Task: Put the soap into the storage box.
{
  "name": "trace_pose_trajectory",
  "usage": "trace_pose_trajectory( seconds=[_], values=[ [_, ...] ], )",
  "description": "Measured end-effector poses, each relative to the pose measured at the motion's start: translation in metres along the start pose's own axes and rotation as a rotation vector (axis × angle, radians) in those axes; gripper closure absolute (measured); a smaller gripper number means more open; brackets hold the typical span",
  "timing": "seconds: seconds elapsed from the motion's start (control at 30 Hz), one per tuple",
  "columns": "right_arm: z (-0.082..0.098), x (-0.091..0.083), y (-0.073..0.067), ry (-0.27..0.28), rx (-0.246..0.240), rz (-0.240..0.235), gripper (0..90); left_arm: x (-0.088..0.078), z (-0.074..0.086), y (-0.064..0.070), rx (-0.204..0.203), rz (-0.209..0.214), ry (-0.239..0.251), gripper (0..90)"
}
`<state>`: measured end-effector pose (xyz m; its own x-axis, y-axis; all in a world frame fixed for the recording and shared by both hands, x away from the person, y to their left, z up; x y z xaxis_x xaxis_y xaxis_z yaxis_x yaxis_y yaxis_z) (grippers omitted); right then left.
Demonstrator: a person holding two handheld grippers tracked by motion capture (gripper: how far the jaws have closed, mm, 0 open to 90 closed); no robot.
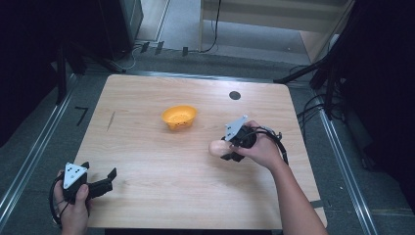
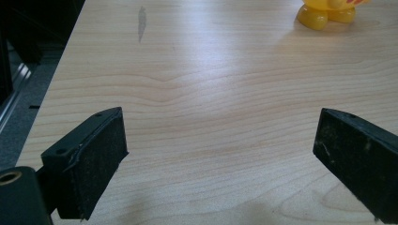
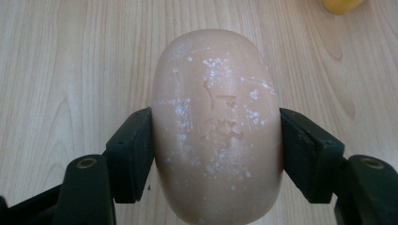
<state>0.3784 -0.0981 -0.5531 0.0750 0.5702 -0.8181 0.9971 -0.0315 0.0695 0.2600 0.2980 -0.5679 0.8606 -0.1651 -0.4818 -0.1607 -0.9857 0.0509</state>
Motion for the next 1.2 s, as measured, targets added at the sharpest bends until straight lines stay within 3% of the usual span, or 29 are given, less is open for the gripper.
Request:
trace_pose_trajectory(
  seconds=[0.03, 0.27, 0.83, 1.2],
  values=[
    [-0.004, 0.001, 0.002, 0.017, -0.001, -0.005, 32.6, 0.000, 0.000, 0.000, -0.001, 0.001, 0.000, 3.4],
    [-0.024, 0.006, 0.013, -0.013, -0.025, -0.024, 32.6, 0.000, 0.000, 0.001, 0.003, 0.007, 0.004, 3.4],
    [-0.071, 0.020, 0.047, -0.010, -0.053, -0.064, 32.7, -0.001, -0.001, 0.001, -0.004, 0.018, 0.008, 3.4],
    [-0.097, 0.024, 0.070, 0.012, -0.063, -0.049, 32.7, 0.000, 0.000, 0.000, -0.008, 0.020, 0.001, 3.7]
  ],
)
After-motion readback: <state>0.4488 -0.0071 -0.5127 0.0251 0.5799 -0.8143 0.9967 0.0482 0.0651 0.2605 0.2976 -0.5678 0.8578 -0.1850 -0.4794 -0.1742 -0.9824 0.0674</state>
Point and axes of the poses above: each handheld gripper's, and its own axes: x roughly forward along the jaws, z roughly out of its underside, y roughly to its right, the point moved 9 cm from there along x, roughly forward along the jaws, and after that the axes turned 1 degree about y, right-handed, at the moved point
